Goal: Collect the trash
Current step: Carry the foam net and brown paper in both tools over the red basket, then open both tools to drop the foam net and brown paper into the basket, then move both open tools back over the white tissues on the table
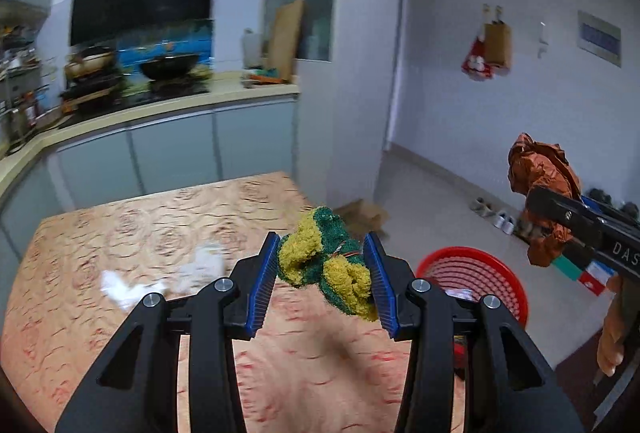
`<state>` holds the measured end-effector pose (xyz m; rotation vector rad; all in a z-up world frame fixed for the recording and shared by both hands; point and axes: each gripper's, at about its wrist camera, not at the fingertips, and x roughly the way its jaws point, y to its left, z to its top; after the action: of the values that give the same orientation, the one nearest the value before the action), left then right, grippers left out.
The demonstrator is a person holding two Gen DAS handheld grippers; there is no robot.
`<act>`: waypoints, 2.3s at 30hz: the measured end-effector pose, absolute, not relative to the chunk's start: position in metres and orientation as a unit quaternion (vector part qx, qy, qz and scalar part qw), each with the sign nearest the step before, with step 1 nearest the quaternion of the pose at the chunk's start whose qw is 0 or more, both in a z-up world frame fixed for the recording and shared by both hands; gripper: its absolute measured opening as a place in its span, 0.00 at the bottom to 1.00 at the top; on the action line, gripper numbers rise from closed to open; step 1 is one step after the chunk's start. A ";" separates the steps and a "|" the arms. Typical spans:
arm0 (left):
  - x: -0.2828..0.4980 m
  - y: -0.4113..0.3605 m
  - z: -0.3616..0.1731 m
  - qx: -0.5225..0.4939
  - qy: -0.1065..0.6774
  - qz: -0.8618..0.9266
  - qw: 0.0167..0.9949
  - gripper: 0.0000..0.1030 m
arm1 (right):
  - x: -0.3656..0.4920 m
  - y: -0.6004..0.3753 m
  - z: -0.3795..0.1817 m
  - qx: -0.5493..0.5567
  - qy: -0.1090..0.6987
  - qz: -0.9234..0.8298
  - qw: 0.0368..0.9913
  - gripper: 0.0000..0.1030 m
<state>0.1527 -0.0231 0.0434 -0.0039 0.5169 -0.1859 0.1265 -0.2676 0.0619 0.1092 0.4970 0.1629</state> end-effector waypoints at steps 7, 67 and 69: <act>0.176 -0.082 0.027 0.007 0.275 -0.159 0.948 0.41 | 0.129 -0.313 0.044 0.068 0.263 0.031 0.962 0.54; 0.173 0.063 0.008 -0.059 0.310 -0.002 0.949 0.75 | 0.157 -0.232 0.006 0.073 0.343 0.125 0.928 0.69; 0.171 0.094 0.007 -0.072 0.314 0.037 0.946 0.75 | 0.159 -0.209 0.008 0.064 0.342 0.142 0.927 0.71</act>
<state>0.1707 0.0943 0.0066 -0.1467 0.6390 0.0758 0.1587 -0.2090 0.0079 0.1313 0.7019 0.2904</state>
